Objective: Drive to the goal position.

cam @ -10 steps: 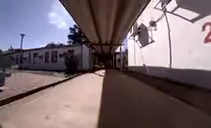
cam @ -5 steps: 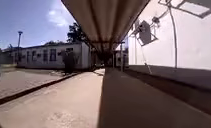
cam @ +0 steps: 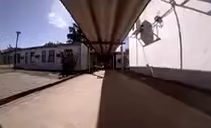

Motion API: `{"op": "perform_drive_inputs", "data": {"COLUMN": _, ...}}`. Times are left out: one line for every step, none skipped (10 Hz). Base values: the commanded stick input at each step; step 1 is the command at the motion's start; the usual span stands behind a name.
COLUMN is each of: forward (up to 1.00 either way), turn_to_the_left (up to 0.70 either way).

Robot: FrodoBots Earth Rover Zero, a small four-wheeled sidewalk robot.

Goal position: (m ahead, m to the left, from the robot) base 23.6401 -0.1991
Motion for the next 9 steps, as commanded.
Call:
{"op": "perform_drive_inputs", "data": {"forward": 0.7, "turn_to_the_left": 0.0}}
{"op": "perform_drive_inputs", "data": {"forward": 0.7, "turn_to_the_left": 0.0}}
{"op": "perform_drive_inputs", "data": {"forward": 0.7, "turn_to_the_left": 0.0}}
{"op": "perform_drive_inputs", "data": {"forward": 0.7, "turn_to_the_left": 0.0}}
{"op": "perform_drive_inputs", "data": {"forward": 0.7, "turn_to_the_left": 0.0}}
{"op": "perform_drive_inputs", "data": {"forward": 0.7, "turn_to_the_left": 0.0}}
{"op": "perform_drive_inputs", "data": {"forward": 0.7, "turn_to_the_left": 0.0}}
{"op": "perform_drive_inputs", "data": {"forward": 0.7, "turn_to_the_left": 0.0}}
{"op": "perform_drive_inputs", "data": {"forward": 0.7, "turn_to_the_left": 0.0}}
